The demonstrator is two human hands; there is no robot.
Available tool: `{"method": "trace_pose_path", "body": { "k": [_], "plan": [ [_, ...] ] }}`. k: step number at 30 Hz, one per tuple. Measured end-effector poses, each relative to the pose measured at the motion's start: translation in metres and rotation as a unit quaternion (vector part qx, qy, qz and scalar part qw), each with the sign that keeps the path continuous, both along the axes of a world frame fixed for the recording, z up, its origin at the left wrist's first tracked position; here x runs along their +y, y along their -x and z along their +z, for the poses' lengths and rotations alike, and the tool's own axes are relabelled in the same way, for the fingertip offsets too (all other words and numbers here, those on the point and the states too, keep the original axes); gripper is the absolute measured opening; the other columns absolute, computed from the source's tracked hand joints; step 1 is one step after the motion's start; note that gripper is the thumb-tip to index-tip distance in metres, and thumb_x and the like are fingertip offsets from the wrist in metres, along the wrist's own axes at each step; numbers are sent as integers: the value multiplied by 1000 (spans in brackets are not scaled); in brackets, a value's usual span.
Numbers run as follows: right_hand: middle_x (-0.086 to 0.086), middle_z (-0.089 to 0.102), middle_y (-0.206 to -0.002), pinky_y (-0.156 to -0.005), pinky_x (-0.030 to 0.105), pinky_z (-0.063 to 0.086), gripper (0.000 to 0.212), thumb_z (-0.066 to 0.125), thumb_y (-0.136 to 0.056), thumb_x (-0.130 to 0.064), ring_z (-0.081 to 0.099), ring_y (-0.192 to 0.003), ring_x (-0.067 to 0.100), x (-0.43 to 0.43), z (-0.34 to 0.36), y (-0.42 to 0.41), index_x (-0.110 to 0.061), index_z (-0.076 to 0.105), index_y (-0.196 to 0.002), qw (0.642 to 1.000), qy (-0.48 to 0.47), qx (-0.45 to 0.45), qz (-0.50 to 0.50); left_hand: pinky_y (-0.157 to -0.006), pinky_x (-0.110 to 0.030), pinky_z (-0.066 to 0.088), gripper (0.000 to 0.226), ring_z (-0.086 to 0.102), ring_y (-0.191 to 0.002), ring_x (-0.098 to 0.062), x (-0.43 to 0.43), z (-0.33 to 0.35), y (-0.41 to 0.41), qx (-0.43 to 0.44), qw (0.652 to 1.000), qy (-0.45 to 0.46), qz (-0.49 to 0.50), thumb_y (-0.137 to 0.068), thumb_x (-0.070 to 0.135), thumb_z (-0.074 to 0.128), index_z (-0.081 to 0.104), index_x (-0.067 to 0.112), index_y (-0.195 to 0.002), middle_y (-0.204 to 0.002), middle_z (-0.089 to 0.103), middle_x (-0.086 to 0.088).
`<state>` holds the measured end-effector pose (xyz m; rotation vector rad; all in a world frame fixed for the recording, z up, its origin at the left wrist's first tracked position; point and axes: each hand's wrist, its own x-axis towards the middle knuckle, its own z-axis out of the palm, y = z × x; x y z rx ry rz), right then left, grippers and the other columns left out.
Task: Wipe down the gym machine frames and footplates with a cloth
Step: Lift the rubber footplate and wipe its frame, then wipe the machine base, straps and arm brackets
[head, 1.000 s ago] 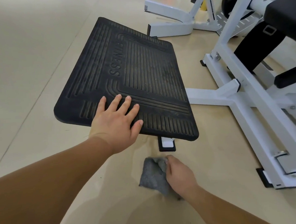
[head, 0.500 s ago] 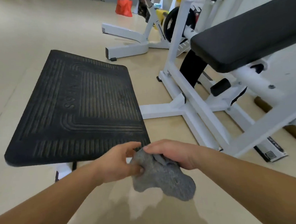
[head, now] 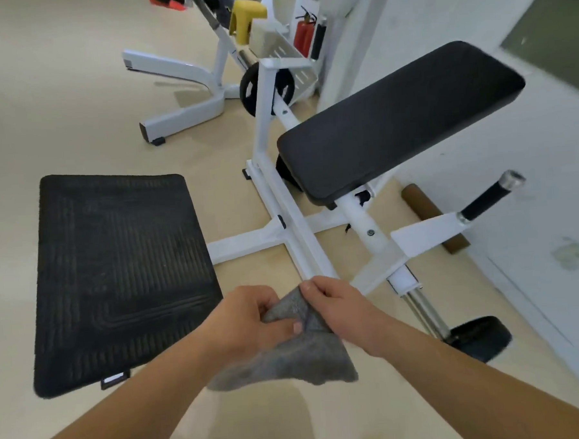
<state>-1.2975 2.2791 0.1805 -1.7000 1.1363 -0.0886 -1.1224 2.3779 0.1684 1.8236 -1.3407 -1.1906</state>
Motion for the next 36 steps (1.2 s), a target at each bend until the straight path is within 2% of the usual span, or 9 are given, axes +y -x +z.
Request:
{"method": "trace_pose_path", "body": {
  "k": [7,13,15,17,22,26,29,32,36],
  "plan": [
    [-3,55,-74,-61,16,43,47,47,-106,-47,51,-62,0,-15,142,90,-5,61,-87,996,12,15,-91,-52,-21,39,26,49,-56,-4,-29,159,69,24,996,-52,-74,-74,30,80,59,14,-75,-62,54,11],
    [4,59,-76,-70,37,51,42,53,-103,-50,62,-75,20,-42,226,186,-12,64,-87,980,-64,-58,-178,-58,-19,42,14,50,-60,-2,-77,243,143,21,999,-38,-14,-83,24,74,61,21,-77,-65,57,11],
    [13,61,-82,-74,55,57,46,54,-102,-50,64,-76,31,-56,254,211,-5,65,-94,976,-93,-90,-176,-61,-23,45,13,52,-62,-5,-97,264,166,19,999,-31,12,-85,22,73,63,22,-77,-69,62,4],
    [8,59,-85,-88,58,55,57,55,-96,-56,61,-80,24,-70,278,230,1,62,-101,975,-94,-95,-176,-64,-26,49,12,57,-65,-9,-116,281,188,24,998,-25,47,-85,20,73,65,26,-78,-75,67,1],
    [-9,76,-101,-92,32,57,30,73,-89,-54,72,-97,12,-116,306,248,-27,78,-100,977,-150,-73,-135,-67,-22,55,14,68,-74,-11,-160,307,227,90,994,-28,63,-90,12,69,73,23,-83,-80,75,2],
    [8,75,-105,-92,38,57,26,71,-94,-45,70,-92,19,-144,303,245,-22,78,-104,978,-166,-58,-111,-61,-15,50,22,66,-68,-4,-200,307,234,100,994,-16,36,-90,4,62,75,20,-82,-79,75,3],
    [14,74,-96,-93,51,56,32,62,-100,-45,71,-85,26,-170,296,246,-17,76,-97,974,-146,-15,-173,-65,-19,51,16,63,-69,-4,-232,290,234,52,997,-12,52,-90,15,68,72,25,-78,-74,70,11],
    [6,79,-94,-87,43,61,25,60,-103,-37,75,-92,27,-200,295,258,-24,80,-95,950,-167,-19,-264,-61,-20,44,17,55,-62,-2,-255,273,239,2,998,-37,50,-86,27,72,65,29,-71,-63,61,18],
    [4,79,-98,-71,33,62,26,58,-103,-40,76,-88,23,-242,286,289,-24,79,-100,933,-208,-9,-295,-67,-29,56,6,64,-70,-4,-290,255,263,-49,995,-85,6,-83,29,67,66,31,-78,-72,68,14]
  ]
}}
